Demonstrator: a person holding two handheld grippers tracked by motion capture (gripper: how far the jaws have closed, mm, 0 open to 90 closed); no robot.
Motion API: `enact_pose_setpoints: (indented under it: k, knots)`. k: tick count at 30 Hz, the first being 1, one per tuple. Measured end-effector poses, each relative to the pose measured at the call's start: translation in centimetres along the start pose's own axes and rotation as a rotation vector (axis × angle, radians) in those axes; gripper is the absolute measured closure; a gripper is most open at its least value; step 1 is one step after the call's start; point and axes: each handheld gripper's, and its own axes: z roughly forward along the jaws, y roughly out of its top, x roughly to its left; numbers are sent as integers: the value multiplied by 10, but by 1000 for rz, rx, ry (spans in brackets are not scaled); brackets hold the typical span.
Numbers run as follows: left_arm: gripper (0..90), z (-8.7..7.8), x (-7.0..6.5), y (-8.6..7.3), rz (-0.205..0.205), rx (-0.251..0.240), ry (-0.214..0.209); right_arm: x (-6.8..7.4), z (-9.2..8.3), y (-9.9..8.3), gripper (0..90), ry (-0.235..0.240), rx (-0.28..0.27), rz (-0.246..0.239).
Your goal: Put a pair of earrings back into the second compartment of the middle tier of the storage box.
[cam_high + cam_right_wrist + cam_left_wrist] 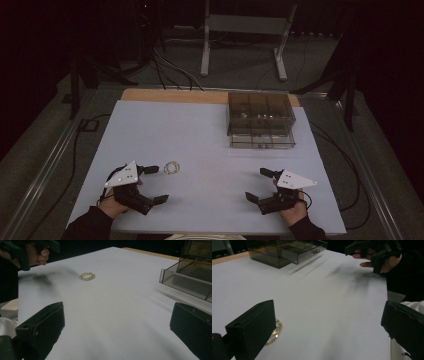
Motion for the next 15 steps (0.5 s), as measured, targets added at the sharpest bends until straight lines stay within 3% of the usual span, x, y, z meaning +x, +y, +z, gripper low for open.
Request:
enact_pose_setpoints:
  k: [15]
  knots:
    - [6,3,10,23,-3,-49,19,0,0,0,0,1,-2,11]
